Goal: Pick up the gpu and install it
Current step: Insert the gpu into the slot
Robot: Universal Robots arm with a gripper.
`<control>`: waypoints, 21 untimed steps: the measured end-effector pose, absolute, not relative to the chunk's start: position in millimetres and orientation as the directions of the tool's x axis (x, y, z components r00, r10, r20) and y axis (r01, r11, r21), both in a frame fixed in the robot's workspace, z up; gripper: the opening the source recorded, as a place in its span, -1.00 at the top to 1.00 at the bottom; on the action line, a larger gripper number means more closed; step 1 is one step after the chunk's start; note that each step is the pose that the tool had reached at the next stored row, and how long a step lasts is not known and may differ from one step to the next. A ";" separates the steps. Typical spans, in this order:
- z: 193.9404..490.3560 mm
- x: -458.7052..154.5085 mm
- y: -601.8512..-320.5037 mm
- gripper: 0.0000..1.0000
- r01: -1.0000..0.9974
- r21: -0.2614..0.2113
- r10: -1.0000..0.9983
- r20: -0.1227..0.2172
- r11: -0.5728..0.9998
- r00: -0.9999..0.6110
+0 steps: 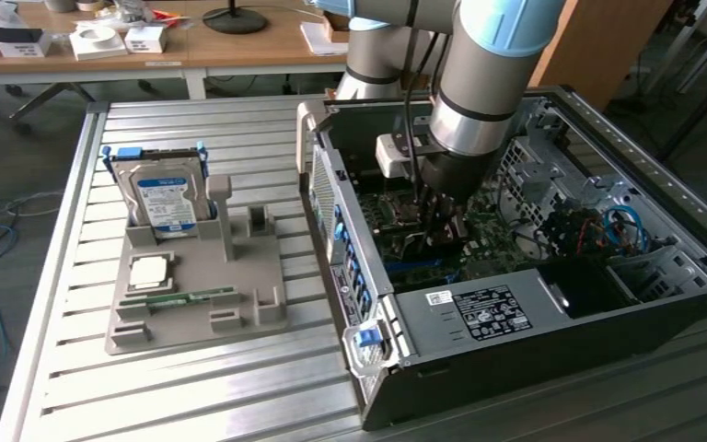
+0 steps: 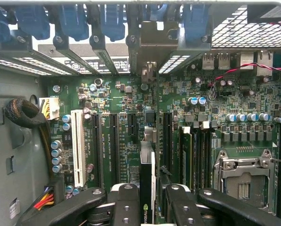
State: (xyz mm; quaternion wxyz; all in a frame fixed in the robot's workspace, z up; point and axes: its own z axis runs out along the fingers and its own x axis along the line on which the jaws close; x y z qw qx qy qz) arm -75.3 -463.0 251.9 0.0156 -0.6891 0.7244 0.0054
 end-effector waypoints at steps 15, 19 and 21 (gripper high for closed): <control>250.6 -75.4 -462.9 0.47 -1.000 -0.014 -0.999 -0.030 0.027 -0.027; 250.6 -75.6 -463.0 0.47 -1.000 -0.014 -0.999 -0.030 0.028 -0.027; 250.6 -78.1 -463.0 0.47 -1.000 -0.014 -0.999 -0.030 0.027 -0.027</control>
